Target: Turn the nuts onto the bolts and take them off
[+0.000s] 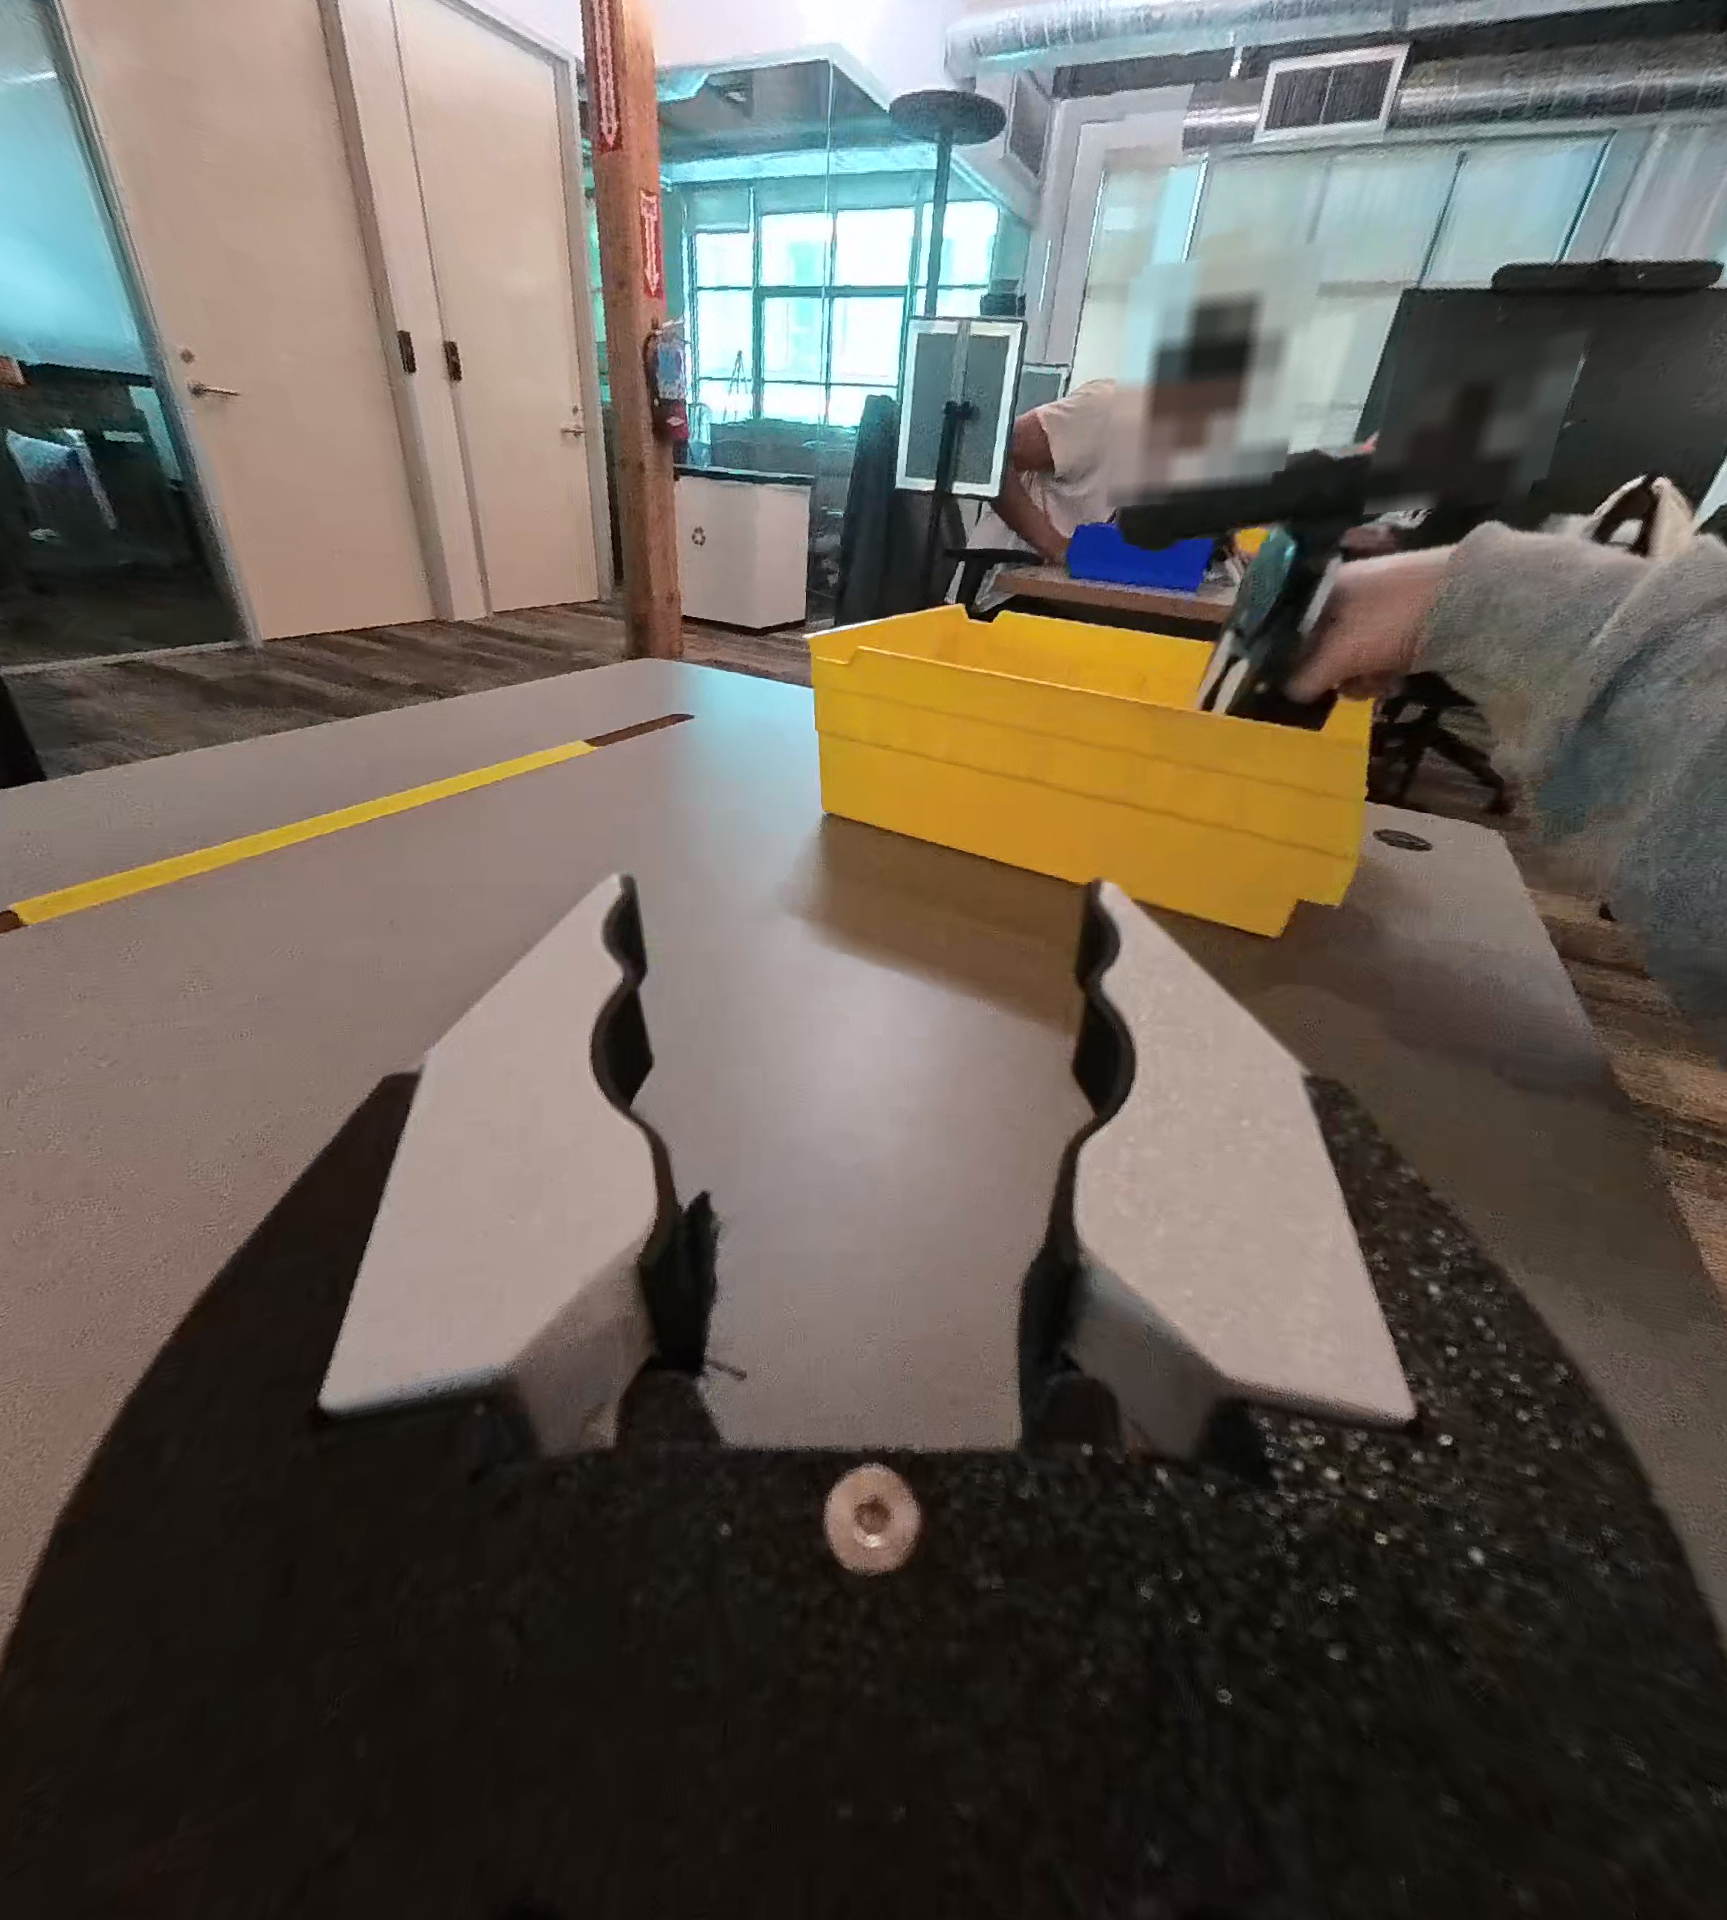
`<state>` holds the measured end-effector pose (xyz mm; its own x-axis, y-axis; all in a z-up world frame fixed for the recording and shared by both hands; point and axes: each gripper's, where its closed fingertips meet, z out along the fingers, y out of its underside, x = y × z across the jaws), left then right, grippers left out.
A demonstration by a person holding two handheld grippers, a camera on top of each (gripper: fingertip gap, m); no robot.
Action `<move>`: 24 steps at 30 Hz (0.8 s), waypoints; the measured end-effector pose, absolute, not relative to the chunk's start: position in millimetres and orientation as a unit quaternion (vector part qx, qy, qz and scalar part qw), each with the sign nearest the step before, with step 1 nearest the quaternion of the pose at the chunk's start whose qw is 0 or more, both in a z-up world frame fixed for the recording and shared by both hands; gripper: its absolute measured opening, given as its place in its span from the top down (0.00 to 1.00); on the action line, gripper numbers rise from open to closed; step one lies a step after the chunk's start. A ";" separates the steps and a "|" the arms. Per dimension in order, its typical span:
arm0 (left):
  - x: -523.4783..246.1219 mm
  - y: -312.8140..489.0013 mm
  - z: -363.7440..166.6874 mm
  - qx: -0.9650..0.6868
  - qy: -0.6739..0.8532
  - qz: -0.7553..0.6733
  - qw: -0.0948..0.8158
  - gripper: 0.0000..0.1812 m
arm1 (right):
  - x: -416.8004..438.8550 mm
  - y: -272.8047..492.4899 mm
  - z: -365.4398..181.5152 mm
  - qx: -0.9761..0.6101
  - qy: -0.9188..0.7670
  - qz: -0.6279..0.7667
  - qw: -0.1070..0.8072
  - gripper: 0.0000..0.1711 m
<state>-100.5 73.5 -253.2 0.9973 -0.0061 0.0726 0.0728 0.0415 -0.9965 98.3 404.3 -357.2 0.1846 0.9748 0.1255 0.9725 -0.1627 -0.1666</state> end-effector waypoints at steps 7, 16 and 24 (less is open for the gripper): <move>-109.5 79.3 -268.7 -0.712 -0.048 -0.012 0.701 0.57 | 24.3 358.9 -233.2 -0.682 -0.575 0.156 0.425 0.82; -115.5 76.7 -263.8 -0.715 -0.052 0.010 0.698 0.61 | -93.8 173.1 -200.5 -0.376 -0.451 0.502 0.636 0.91; -147.2 14.3 -172.3 -0.691 -0.096 0.094 0.710 0.71 | -108.9 121.8 -236.3 -0.269 -0.558 0.447 0.645 0.94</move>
